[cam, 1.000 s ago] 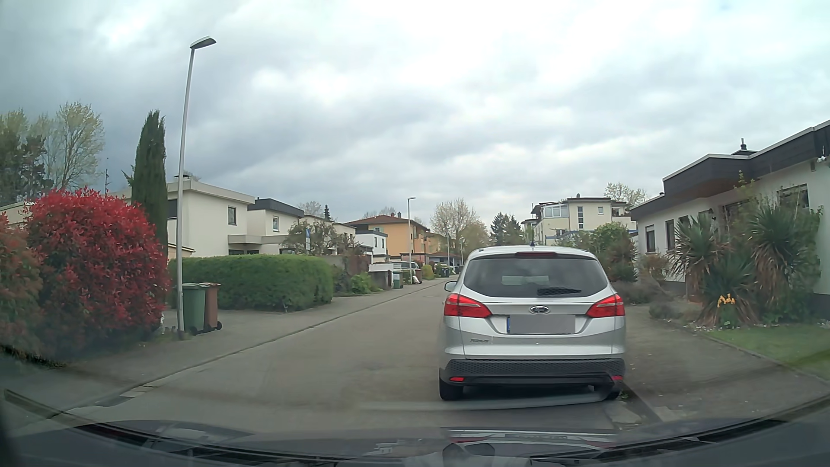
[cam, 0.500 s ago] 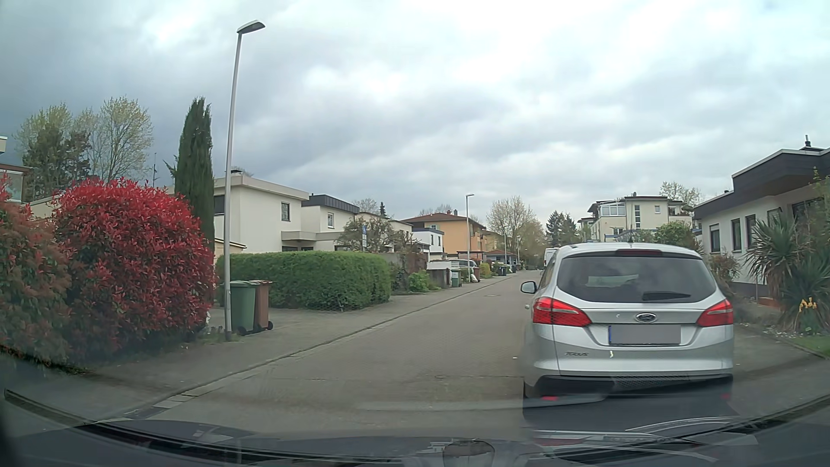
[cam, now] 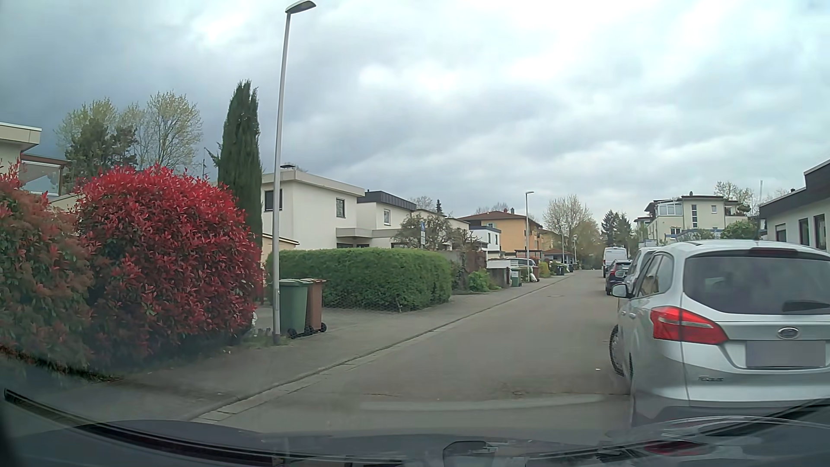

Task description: Follow the waypoints while adhering to traffic rules and regulations

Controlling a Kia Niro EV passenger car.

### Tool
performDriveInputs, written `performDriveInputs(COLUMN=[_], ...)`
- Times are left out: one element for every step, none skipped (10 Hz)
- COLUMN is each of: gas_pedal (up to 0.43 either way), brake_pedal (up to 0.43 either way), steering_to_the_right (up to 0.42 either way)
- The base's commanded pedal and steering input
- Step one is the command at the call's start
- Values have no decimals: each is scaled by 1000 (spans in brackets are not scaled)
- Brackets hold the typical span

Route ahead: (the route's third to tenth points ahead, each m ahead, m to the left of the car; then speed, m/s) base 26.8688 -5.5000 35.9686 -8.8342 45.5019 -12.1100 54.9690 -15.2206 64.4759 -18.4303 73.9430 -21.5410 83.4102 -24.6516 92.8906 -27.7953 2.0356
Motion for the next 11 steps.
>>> performDriveInputs(gas_pedal=[138,138,138,138,138,138,138,138,138,138,138], brake_pedal=[0,0,0,0,0,0,0,0,0,0,0], steering_to_the_right=[-370,-343,-302,-256,-209,-149,-81,-12,61,106,155])
